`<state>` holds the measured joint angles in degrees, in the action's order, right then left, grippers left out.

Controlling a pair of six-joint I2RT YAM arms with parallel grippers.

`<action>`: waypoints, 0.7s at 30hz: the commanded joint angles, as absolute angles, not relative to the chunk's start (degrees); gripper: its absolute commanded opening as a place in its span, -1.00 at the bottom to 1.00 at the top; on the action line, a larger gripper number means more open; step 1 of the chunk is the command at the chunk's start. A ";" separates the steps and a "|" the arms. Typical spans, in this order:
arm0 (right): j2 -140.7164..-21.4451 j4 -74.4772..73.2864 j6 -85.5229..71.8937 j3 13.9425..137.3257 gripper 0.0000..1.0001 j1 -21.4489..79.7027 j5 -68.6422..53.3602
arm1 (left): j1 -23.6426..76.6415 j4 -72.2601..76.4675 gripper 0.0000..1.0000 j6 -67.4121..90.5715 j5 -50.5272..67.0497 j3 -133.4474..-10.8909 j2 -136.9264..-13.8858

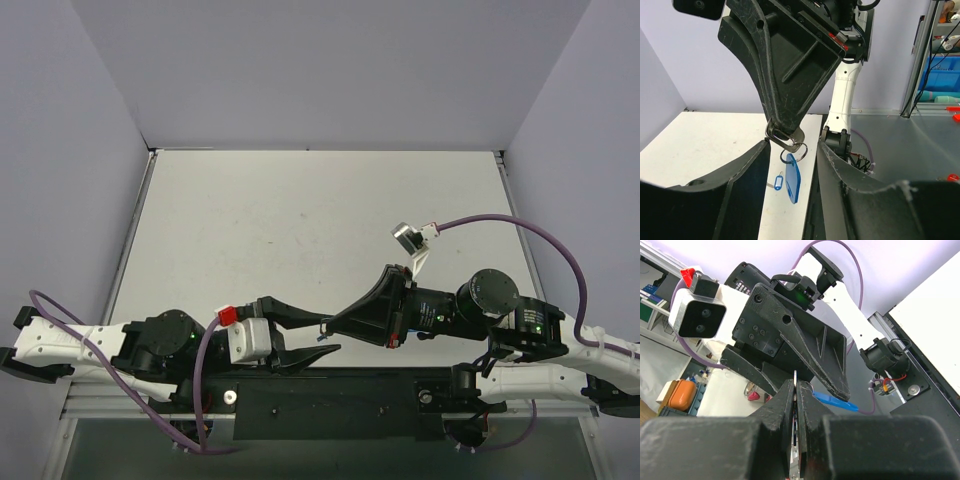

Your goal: Remove the keys from the keyring

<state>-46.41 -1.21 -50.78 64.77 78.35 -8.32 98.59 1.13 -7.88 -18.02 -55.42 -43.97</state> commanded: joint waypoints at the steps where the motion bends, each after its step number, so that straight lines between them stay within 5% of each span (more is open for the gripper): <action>1: -45.53 1.93 -50.80 64.42 -1.00 78.05 -7.56 | 98.96 3.69 0.03 -8.53 -18.54 -58.53 -43.95; 21: -45.97 0.88 -50.54 65.48 -1.00 77.61 -7.65 | 98.96 -2.46 -0.40 -2.64 -17.49 -61.08 -43.86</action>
<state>-46.22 -1.15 -50.78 64.71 78.02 -8.32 98.59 -1.06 -4.82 -18.22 -58.37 -44.53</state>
